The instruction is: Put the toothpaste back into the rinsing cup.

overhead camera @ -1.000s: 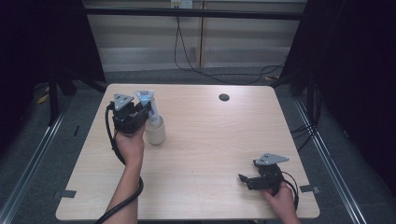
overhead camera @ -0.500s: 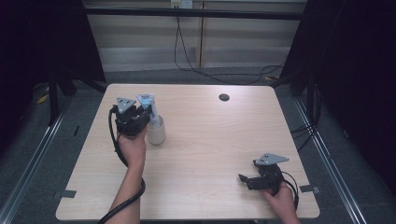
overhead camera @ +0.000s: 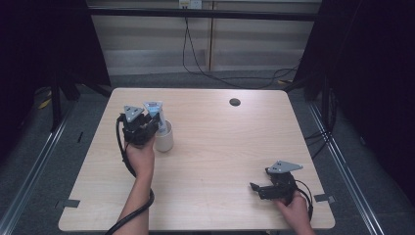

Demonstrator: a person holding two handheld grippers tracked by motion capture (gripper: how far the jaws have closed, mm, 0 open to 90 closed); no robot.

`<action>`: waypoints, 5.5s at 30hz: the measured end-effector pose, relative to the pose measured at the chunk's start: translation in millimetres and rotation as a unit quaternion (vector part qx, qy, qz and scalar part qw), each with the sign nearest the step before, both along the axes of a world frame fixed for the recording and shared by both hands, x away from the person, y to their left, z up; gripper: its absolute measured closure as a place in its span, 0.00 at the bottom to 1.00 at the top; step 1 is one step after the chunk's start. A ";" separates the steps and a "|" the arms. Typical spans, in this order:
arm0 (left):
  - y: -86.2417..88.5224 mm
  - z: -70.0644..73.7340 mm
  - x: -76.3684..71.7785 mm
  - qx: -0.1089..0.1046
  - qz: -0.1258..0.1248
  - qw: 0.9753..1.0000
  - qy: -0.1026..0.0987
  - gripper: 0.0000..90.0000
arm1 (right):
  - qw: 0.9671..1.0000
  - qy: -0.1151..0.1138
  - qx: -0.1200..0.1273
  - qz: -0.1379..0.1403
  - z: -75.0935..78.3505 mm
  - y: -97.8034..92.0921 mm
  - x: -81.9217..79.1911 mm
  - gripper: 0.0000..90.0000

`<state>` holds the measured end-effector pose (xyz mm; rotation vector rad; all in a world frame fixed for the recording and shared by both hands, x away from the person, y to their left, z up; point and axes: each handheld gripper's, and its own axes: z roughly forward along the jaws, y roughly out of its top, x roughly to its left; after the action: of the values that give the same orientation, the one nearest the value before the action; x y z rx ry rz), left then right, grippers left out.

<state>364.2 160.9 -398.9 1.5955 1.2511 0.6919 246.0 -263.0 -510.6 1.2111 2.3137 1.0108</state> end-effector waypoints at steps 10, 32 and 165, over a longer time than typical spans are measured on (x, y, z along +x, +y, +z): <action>-0.4 -6.9 -0.6 0.001 0.002 1.000 0.003 0.80 | 1.000 0.000 0.000 0.000 0.0 0.0 0.0 0.17; -3.6 -22.3 -1.9 0.015 0.009 1.000 0.007 0.79 | 1.000 0.000 0.000 0.000 0.0 -0.1 0.1 0.17; -12.4 -39.5 -9.6 0.058 0.012 0.998 0.002 0.43 | 1.000 -0.001 0.000 0.001 0.0 0.0 0.1 0.17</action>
<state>354.6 148.5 -438.4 1.6793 1.2529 0.7894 246.1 -263.0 -510.6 1.2088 2.3140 1.0107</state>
